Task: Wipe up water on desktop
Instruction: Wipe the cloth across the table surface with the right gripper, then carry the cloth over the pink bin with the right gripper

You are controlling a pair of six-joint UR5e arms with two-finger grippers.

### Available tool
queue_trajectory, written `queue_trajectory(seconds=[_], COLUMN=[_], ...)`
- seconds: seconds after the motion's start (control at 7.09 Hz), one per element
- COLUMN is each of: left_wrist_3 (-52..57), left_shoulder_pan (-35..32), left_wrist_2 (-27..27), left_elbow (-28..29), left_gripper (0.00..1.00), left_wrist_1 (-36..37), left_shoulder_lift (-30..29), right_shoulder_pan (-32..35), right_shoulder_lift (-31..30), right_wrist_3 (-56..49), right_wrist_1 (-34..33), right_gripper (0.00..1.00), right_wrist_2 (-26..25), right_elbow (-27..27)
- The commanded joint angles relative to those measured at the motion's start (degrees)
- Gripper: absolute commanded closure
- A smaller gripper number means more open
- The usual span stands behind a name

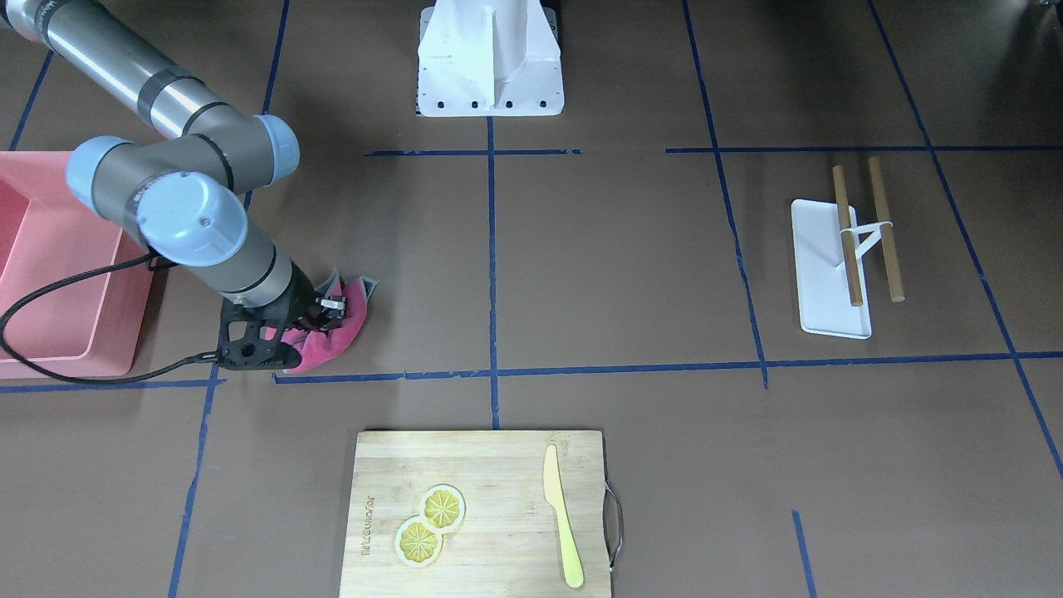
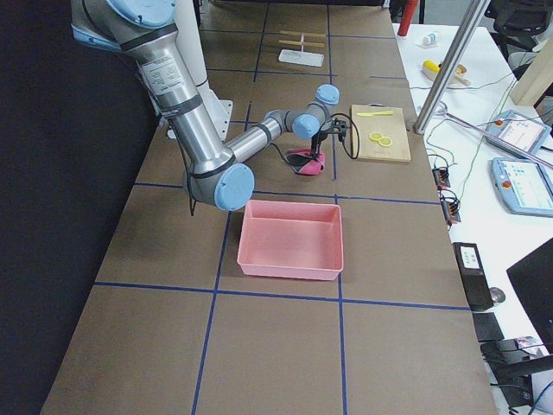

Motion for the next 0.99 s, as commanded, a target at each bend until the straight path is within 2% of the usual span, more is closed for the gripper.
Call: queue_trajectory(seconds=[0.0, 0.28, 0.42, 0.56, 0.71, 0.85], left_wrist_3=[0.1, 0.2, 0.3, 0.9, 4.1, 4.6], left_shoulder_pan=[-0.1, -0.4, -1.3, -1.4, -2.8, -3.8], left_wrist_2=[0.1, 0.6, 0.7, 0.8, 0.8, 0.8], left_elbow=[0.1, 0.4, 0.5, 0.5, 1.3, 3.0], left_gripper=[0.00, 0.00, 0.00, 0.00, 0.00, 0.00], left_wrist_1=[0.0, -0.1, -0.2, -0.1, 0.7, 0.7], left_shoulder_lift=[0.1, 0.0, 0.1, 0.1, 0.1, 0.3], right_shoulder_pan=[1.4, 2.8, 5.1, 8.2, 11.0, 14.2], right_shoulder_lift=[0.1, 0.0, -0.3, -2.3, -7.3, -12.8], right_wrist_3=[-0.3, -1.1, -2.1, -5.5, -13.4, -19.5], right_wrist_1=[-3.6, -23.6, -30.2, -35.8, -38.2, -38.1], right_gripper=[1.00, 1.00, 1.00, 1.00, 1.00, 1.00], right_wrist_2=[5.0, 5.2, 5.2, 5.1, 4.8, 4.8], right_elbow=[3.8, 17.5, 22.6, 27.8, 33.7, 37.3])
